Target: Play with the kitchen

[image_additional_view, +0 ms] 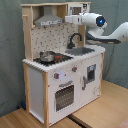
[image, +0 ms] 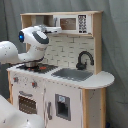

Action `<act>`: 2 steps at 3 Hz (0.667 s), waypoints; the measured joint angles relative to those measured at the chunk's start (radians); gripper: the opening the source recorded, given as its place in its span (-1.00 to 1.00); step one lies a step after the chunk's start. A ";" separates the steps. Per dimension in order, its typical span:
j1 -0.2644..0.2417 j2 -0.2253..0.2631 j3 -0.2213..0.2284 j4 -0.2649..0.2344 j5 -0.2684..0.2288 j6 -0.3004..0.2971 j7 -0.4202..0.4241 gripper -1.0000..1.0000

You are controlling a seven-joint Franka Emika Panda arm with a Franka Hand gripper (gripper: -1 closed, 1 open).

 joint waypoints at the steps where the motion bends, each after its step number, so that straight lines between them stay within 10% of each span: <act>1: -0.025 0.030 0.021 0.032 0.000 -0.018 0.003 -1.00; 2: 0.050 0.046 -0.024 -0.007 0.002 -0.017 0.028 -1.00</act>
